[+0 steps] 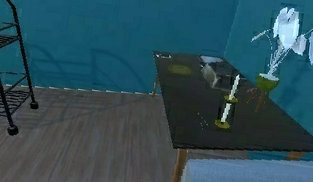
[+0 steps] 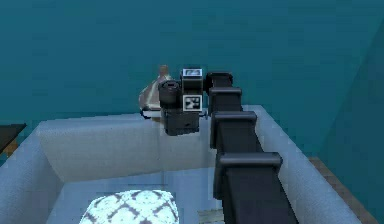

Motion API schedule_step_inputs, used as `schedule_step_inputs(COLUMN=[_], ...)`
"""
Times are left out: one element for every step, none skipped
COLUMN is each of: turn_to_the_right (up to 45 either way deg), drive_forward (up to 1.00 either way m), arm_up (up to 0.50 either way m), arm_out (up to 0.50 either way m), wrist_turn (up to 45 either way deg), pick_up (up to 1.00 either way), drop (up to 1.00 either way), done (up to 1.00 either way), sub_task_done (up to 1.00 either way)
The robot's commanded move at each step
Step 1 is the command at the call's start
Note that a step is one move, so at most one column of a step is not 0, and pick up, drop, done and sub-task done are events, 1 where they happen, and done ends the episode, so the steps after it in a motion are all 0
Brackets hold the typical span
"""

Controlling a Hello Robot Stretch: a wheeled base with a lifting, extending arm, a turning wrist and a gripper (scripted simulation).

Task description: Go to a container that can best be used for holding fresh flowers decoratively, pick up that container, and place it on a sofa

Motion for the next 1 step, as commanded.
schedule_step_inputs(turn_to_the_right=[0.0], drive_forward=[0.00], arm_up=[-0.36], arm_out=[0.00], wrist_turn=[0.0], pick_up=[0.00], drop=[0.00], done=[0.00], sub_task_done=[0.00])
